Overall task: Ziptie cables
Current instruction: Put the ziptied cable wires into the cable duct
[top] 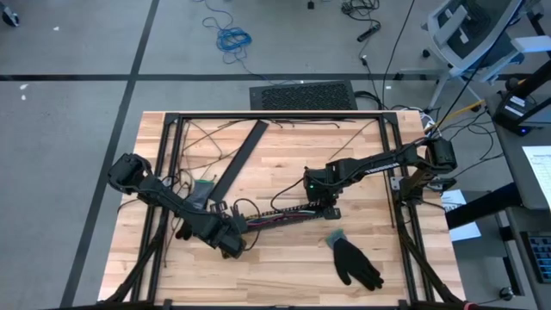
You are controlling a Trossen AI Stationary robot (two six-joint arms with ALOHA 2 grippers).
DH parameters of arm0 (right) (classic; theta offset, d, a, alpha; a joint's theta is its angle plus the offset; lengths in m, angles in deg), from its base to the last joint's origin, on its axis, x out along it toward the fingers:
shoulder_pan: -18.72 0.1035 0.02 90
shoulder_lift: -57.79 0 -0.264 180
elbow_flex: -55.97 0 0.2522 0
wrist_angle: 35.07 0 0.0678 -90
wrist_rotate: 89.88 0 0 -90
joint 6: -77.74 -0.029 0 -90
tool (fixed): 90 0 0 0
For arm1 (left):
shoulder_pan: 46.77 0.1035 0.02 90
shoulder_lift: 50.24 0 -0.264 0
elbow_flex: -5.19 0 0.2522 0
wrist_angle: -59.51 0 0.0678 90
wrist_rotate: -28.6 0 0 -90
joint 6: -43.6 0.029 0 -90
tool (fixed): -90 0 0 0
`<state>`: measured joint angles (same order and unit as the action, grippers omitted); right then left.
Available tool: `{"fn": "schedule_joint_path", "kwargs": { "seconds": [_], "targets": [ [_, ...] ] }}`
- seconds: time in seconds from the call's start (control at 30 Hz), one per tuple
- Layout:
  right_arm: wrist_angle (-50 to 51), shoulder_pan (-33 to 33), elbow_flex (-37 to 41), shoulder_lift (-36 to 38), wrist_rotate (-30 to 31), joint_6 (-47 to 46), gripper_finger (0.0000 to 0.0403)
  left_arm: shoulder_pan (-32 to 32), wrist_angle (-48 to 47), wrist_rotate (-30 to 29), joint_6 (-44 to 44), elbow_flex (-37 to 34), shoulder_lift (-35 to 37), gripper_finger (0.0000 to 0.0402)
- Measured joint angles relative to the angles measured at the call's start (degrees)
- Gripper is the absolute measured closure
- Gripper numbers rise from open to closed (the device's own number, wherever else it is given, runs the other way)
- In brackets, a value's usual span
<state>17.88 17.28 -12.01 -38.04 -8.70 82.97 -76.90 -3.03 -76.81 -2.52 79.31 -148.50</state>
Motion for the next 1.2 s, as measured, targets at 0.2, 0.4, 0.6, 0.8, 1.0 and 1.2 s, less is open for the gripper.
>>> {"fn": "schedule_joint_path", "kwargs": {
  "seconds": [0.2,0.4,0.6,0.8,1.0,1.2],
  "targets": [
    [-0.5,0.0,0.0,-0.2,-0.3,0.2,0.0403,-0.8,-3.0,-1.3,0.1,0.1,0.1,0.0397],
    [-0.5,0.0,0.1,-0.2,-0.5,0.0,0.0403,-0.4,-0.2,-2.2,1.8,0.1,0.1,0.0396],
    [-1.0,0.0,0.1,-0.3,-0.5,0.0,0.04,0.4,0.0,-2.7,1.5,0.1,0.1,0.039],
    [-1.2,0.0,0.3,-0.7,0.2,-0.1,0.0372,0.9,0.7,-3.4,1.7,0.1,0.1,0.0367],
    [-1.6,0.0,0.3,-0.6,0.0,-1.8,0.0347,1.9,2.4,-3.6,1.5,0.1,0.1,0.0362],
    [-1.7,0.0,0.3,-0.6,-0.4,-2.2,0.0318,2.0,3.5,-2.9,1.6,0.2,0.1,0.0361]
  ]
}}
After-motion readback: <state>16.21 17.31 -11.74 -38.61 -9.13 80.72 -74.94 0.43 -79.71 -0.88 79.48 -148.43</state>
